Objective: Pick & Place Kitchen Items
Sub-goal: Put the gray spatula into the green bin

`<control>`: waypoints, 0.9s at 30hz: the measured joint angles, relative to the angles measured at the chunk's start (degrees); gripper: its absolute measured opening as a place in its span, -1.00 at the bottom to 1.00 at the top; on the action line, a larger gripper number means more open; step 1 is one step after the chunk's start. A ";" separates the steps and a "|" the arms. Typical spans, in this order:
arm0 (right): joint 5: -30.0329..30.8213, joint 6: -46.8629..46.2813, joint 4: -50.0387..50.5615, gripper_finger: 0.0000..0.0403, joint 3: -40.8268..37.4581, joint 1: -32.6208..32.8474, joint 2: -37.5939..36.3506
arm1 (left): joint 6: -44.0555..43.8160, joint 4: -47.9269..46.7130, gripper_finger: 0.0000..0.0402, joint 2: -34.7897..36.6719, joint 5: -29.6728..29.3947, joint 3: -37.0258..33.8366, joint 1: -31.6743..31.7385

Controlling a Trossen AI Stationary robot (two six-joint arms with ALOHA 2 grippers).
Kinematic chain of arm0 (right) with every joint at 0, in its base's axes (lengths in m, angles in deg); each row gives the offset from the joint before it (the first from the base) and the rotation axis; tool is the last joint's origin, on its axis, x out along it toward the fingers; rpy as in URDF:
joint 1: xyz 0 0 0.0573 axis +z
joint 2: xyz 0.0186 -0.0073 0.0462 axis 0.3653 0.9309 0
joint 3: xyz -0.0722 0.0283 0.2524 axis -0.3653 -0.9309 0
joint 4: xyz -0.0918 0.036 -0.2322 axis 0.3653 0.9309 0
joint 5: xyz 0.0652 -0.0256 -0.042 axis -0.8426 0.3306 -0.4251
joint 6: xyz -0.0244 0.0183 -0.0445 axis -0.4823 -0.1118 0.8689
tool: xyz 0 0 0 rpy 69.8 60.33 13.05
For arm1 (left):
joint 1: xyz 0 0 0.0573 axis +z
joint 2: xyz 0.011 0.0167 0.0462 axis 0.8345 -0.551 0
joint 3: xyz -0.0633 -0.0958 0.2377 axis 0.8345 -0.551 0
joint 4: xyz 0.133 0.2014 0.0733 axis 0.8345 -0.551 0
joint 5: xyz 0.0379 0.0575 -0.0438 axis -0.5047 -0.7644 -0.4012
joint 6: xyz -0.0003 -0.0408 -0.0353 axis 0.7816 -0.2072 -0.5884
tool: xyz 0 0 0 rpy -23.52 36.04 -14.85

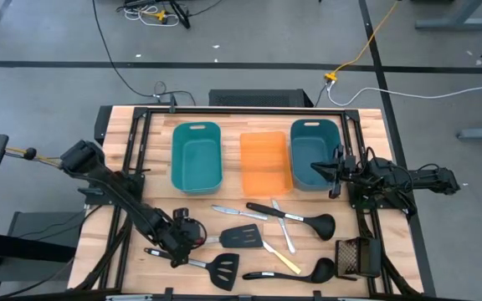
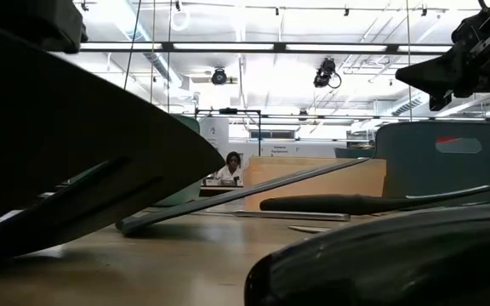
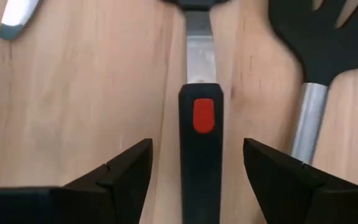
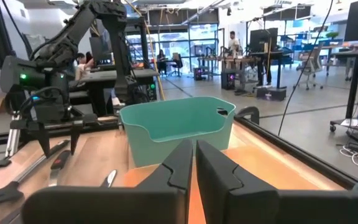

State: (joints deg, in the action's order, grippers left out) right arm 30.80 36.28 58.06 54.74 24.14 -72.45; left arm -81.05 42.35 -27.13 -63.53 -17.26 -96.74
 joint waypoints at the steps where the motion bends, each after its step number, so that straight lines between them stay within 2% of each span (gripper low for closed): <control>1: 0.00 0.00 -0.02 -0.85 0.00 0.00 0.00 | 0.02 0.63 0.28 -0.52 0.13 0.00 0.18; 15: 2.03 -0.02 0.09 -0.85 0.00 0.02 0.00 | 2.97 1.51 0.28 -0.70 -0.02 -0.02 0.67; 19: 2.05 -0.65 0.13 -0.85 0.00 0.02 0.00 | 3.42 1.96 0.28 -1.64 1.74 0.02 0.90; 22: 2.07 -1.34 0.16 -0.85 0.00 0.02 0.00 | 3.35 0.94 0.28 -2.15 0.01 -0.15 0.92; 27: 2.16 -1.33 0.38 -0.85 0.00 0.02 0.18 | 2.97 1.00 0.28 -3.45 0.42 -0.07 1.13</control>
State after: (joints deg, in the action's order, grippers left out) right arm 32.96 34.95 58.43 54.74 24.17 -72.27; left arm -78.08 43.36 -30.59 -63.11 -17.33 -95.60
